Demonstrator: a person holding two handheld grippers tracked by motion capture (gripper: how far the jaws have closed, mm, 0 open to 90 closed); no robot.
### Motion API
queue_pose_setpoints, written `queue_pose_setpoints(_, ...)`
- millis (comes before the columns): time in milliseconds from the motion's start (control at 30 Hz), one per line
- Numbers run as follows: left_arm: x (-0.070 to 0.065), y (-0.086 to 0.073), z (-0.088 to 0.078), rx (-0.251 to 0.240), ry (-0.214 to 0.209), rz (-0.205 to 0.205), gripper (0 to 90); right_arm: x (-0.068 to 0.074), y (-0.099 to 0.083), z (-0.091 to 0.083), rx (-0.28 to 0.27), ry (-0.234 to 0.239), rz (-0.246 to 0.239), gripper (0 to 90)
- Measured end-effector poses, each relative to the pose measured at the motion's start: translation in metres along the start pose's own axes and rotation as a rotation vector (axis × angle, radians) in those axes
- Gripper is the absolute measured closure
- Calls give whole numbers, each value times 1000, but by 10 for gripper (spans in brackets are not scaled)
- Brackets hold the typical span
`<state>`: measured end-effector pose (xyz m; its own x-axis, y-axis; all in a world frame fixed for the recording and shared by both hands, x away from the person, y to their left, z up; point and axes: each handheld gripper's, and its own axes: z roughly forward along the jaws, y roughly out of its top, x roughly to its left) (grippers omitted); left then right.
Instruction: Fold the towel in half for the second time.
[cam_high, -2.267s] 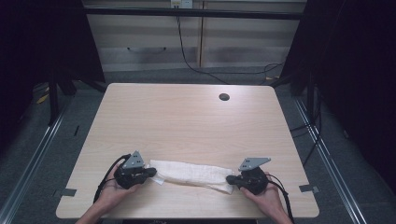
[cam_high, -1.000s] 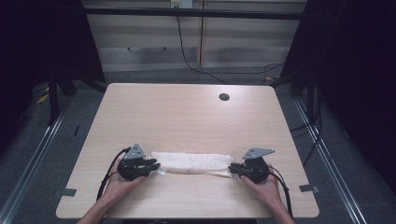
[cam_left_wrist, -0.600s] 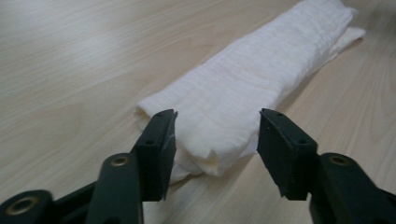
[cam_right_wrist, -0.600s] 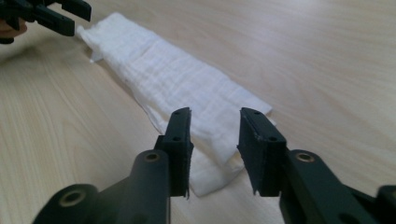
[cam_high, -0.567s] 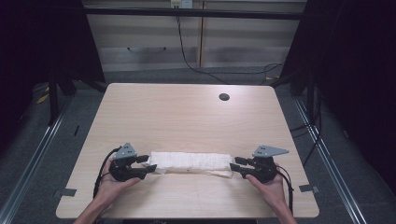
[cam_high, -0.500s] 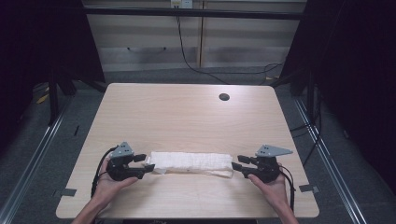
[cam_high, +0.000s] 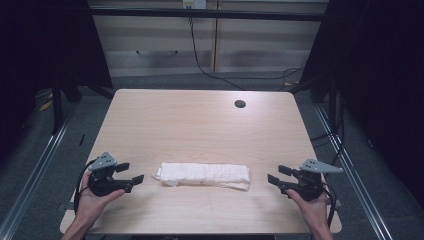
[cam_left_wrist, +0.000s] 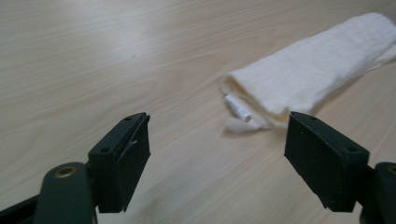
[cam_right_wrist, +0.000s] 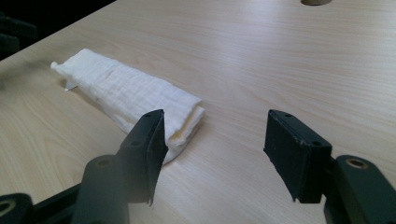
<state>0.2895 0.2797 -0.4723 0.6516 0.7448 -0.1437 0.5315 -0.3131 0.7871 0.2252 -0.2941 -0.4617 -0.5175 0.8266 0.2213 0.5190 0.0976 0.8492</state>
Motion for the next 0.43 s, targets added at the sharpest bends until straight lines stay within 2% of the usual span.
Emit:
queue_pose_setpoints(200,13,-13,-3,-4,44,-91,162,-10,-6,-7,-19,-56,27,323)
queue_pose_setpoints(267,13,-16,-5,1,45,-94,163,-13,-9,-7,-13,-80,34,320)
queue_pose_setpoints(333,15,-20,-7,-26,8,-84,159,-17,-11,-5,-1,-93,39,317)
queue_pose_setpoints(433,16,-21,-10,-46,25,-78,159,-20,-13,-3,12,-107,37,302)
